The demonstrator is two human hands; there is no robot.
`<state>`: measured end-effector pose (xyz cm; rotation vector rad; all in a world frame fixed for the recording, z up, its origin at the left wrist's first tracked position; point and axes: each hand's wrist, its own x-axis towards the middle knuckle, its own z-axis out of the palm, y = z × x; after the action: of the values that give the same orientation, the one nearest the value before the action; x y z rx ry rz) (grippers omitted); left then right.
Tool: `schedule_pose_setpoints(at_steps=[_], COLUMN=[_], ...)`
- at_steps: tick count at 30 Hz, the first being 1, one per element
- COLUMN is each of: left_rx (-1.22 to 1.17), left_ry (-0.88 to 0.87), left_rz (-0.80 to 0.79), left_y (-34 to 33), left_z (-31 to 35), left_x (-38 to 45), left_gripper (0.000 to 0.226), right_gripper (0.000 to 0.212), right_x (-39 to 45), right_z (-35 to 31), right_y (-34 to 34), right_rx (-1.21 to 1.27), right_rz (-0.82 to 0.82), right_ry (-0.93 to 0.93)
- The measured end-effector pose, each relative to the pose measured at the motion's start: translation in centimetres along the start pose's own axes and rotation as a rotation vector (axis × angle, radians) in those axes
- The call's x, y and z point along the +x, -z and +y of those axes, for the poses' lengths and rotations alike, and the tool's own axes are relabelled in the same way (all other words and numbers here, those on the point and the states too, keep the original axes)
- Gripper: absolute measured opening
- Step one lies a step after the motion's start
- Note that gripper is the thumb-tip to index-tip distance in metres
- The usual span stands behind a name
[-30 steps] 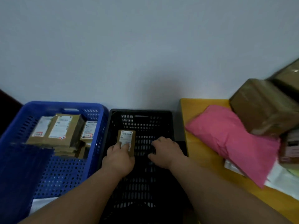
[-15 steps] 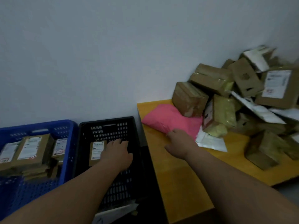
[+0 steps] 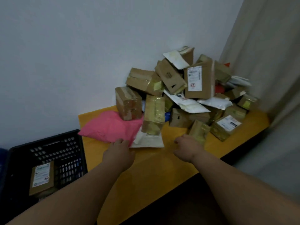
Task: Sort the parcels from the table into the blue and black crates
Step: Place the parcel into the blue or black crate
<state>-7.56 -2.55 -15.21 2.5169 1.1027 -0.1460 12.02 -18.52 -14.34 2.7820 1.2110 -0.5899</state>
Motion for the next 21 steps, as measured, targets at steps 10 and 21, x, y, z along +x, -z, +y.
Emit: schedule_pose_setpoints(at_steps=[10, 21], left_rx=[-0.072, 0.045], left_ry=[-0.088, -0.206], left_rz=[-0.117, -0.286], left_y=[-5.3, -8.4], left_z=[12.5, 19.2], left_x=[4.3, 11.7], left_gripper=[0.057, 0.070], right_gripper=[0.064, 0.076], right_x=[3.8, 8.2], right_z=[11.0, 17.2], right_y=[1.1, 0.1], right_rx=[0.059, 0.118], right_rz=[0.007, -0.046], right_ry=[-0.089, -0.195])
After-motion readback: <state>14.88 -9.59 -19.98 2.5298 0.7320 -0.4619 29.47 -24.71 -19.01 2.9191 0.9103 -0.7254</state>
